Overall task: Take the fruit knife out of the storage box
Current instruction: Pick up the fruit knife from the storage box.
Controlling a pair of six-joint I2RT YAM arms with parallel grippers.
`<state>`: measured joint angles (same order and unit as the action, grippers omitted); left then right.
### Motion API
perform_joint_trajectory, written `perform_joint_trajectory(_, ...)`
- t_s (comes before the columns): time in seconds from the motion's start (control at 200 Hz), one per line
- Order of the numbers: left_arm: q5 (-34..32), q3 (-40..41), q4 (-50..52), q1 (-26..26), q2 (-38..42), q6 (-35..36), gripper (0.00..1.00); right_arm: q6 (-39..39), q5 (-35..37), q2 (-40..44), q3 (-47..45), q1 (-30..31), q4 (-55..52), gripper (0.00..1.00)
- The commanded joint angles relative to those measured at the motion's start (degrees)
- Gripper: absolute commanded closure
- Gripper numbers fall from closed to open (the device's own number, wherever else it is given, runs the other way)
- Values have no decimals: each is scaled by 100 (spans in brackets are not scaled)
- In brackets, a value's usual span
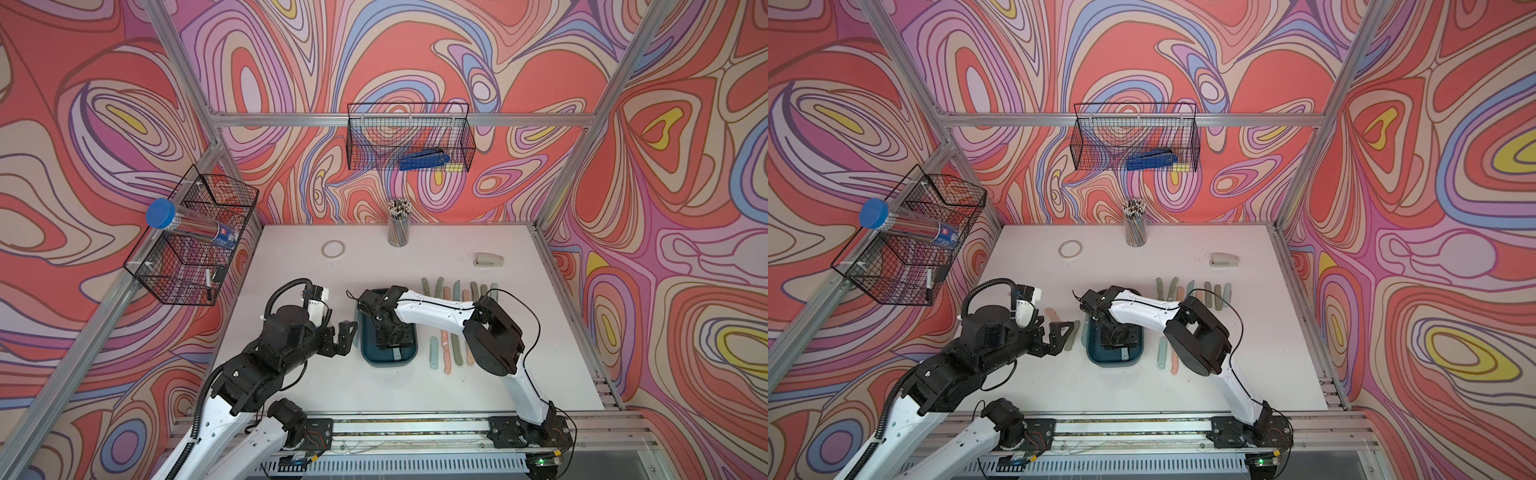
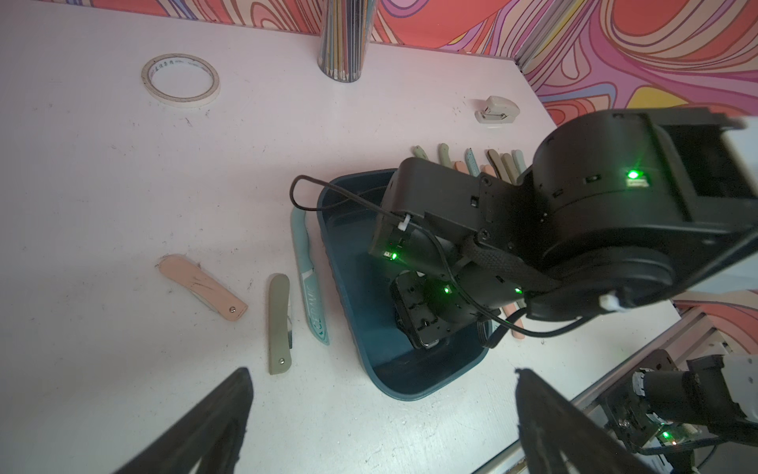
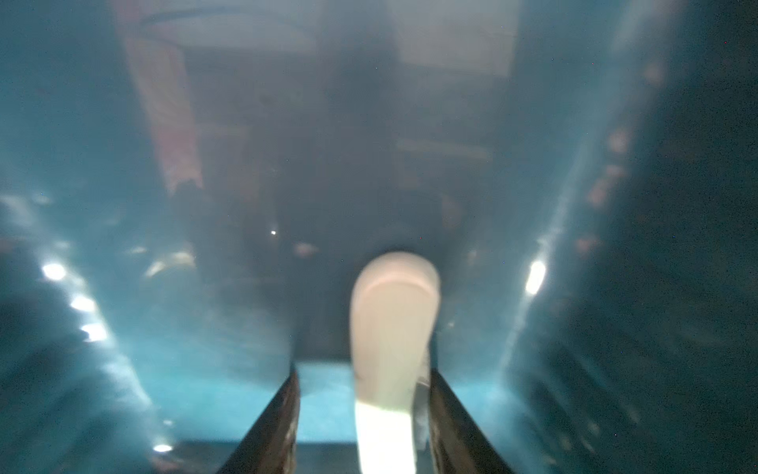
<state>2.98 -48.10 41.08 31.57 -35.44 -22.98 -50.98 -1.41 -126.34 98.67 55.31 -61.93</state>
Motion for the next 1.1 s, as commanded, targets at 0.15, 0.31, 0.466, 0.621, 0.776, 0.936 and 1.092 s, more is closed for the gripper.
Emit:
perform_joint_trajectory(0.15,-13,-98,137,33,-7,-61,0,119,-34,-429,63,-19,430,67)
perform_joint_trajectory(0.31,-23,-91,133,33,-14,-66,0,189,43,-513,127,-15,425,71)
perform_joint_trajectory(0.466,-26,-96,126,33,-33,-62,0,219,278,-272,65,-16,556,75)
perform_joint_trajectory(0.621,-8,-90,128,33,-47,-63,0,325,579,42,67,-20,595,75)
perform_joint_trajectory(0.776,0,-86,125,33,-46,-54,0,400,796,281,134,-40,530,75)
perform_joint_trajectory(0.936,27,-93,120,33,-51,-57,0,490,904,390,214,-102,430,75)
perform_joint_trajectory(1.092,59,-90,110,33,-68,-48,0,523,1031,615,182,-160,436,75)
